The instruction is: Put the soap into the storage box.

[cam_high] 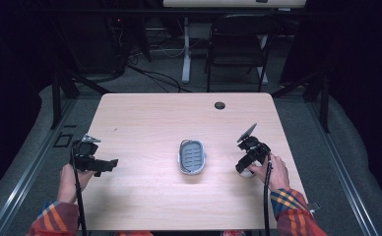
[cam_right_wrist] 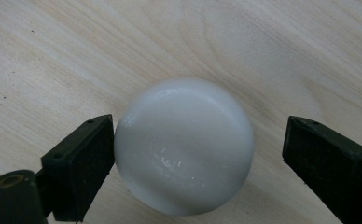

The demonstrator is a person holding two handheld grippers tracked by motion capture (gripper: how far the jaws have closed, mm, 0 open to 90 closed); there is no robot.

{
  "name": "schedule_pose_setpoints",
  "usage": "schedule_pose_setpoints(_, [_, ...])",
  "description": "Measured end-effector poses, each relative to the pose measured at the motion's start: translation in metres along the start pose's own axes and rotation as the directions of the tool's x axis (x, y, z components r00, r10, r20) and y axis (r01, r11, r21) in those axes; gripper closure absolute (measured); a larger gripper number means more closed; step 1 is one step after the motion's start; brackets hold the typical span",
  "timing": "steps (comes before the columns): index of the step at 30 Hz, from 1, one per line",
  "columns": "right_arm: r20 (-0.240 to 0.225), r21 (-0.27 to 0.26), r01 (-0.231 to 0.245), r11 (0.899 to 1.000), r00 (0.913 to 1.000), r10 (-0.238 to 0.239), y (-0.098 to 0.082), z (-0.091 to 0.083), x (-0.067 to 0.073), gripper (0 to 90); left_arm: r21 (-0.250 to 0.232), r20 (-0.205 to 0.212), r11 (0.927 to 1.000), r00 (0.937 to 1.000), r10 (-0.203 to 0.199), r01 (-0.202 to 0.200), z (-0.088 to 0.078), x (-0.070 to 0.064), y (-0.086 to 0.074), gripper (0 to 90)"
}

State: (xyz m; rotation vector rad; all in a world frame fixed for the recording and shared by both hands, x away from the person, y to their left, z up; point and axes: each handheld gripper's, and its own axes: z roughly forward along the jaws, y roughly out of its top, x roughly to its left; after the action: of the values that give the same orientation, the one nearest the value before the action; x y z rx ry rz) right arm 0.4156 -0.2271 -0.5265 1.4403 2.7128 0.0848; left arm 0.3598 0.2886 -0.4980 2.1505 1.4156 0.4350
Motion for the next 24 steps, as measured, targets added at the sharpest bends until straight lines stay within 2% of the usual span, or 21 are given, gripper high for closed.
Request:
schedule_pose_setpoints(1, [-0.059, -0.187, -0.148, 0.971, 0.9885, 0.139, -0.006, 0.015, 0.009, 10.8, 0.0, 0.001, 1.0, 1.0, 0.002, -0.002, 0.0, 0.0, 0.0, 0.0])
schedule_pose_setpoints(2, [-0.059, -0.187, -0.148, 0.971, 0.9885, 0.139, -0.006, 0.015, 0.009, 10.8, 0.0, 0.001, 1.0, 1.0, 0.002, -0.002, 0.0, 0.0, 0.0, 0.0])
schedule_pose_setpoints(3, [-0.015, -0.054, -0.044, 0.998, 0.9989, 0.043, -0.001, 0.006, 0.005, 12.0, 0.0, 0.001, 1.0, 1.0, 0.002, -0.002, 0.0, 0.0, 0.0, 0.0])
schedule_pose_setpoints(4, [-0.015, -0.04, -0.037, 0.999, 0.9992, 0.036, 0.0, 0.006, 0.004, 12.3, 0.0, 0.0, 1.0, 1.0, 0.001, -0.001, 0.0, 0.0, 0.0, 0.0])
schedule_pose_setpoints(5, [-0.016, -0.051, -0.048, 0.998, 0.9987, 0.048, 0.0, 0.008, 0.005, 13.0, 0.0, 0.0, 1.0, 1.0, 0.0, 0.0, 0.0, 0.0, 0.0, 0.0])
schedule_pose_setpoints(8, [-0.015, -0.022, -0.036, 0.999, 0.9992, 0.036, 0.003, 0.008, 0.005, 13.8, 0.0, -0.001, 1.0, 1.0, 0.001, -0.001, 0.0, 0.0, 0.0, 0.0])
schedule_pose_setpoints(12, [-0.026, -0.027, -0.055, 0.998, 0.9982, 0.055, 0.004, 0.013, 0.006, 15.0, 0.005, 0.002, 0.9999, 1.0, 0.009, -0.009, 0.0, 0.0, 0.0, 0.0])
schedule_pose_setpoints(16, [-0.033, 0.006, -0.029, 1.0, 0.999, 0.029, 0.005, 0.012, 0.005, 23.2, 0.006, 0.001, 0.9999, 1.0, 0.008, -0.008, 0.0, 0.0, 0.0, 0.0])
schedule_pose_setpoints(23, [-0.031, 0.004, -0.042, 0.999, 0.9986, 0.042, 0.005, 0.012, 0.003, 23.4, 0.004, 0.0, 1.0, 1.0, 0.005, -0.005, 0.0, -0.001, 0.0, 0.0])
schedule_pose_setpoints(24, [-0.047, -0.046, -0.097, 0.994, 0.9943, 0.095, 0.003, 0.016, 0.006, 23.4, 0.004, 0.0, 1.0, 1.0, 0.005, -0.005, 0.0, -0.001, 0.0, 0.0])
